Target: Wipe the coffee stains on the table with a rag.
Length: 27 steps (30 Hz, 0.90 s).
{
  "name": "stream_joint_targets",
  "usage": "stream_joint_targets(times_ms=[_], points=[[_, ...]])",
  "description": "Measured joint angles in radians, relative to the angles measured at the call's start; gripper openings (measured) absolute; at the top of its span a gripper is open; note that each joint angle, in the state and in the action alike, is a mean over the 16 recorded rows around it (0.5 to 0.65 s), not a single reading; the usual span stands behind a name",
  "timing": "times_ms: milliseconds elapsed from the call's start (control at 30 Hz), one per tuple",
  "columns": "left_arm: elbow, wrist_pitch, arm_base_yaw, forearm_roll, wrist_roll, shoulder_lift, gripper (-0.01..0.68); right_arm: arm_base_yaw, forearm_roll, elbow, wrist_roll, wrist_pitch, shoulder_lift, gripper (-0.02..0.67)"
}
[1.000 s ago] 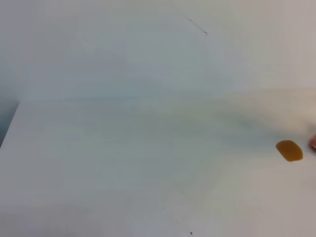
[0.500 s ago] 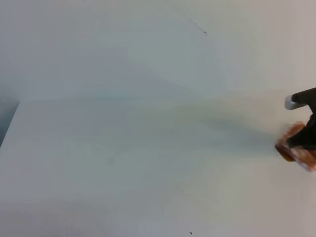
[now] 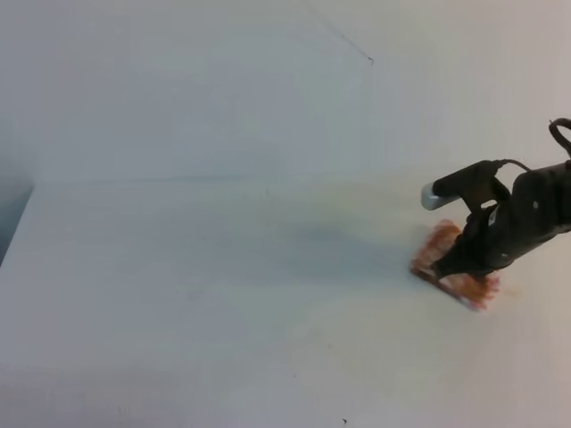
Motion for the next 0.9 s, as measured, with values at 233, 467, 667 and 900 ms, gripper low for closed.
stream_joint_targets(times_ms=[233,467,667,900], points=[[0.0,0.0,0.0,0.0,0.0,0.0,-0.001,0.028,-0.098,0.021,0.032,0.057,-0.008,0.03],[0.0,0.0,0.0,0.0,0.0,0.0,-0.001,-0.021,-0.286,0.081,0.156,0.071,-0.035,0.029],[0.0,0.0,0.0,0.0,0.0,0.0,-0.001,-0.076,-0.383,0.144,0.287,0.041,-0.066,0.028],[0.0,0.0,0.0,0.0,0.0,0.0,-0.001,-0.05,-0.315,0.181,0.337,-0.053,-0.087,0.025]])
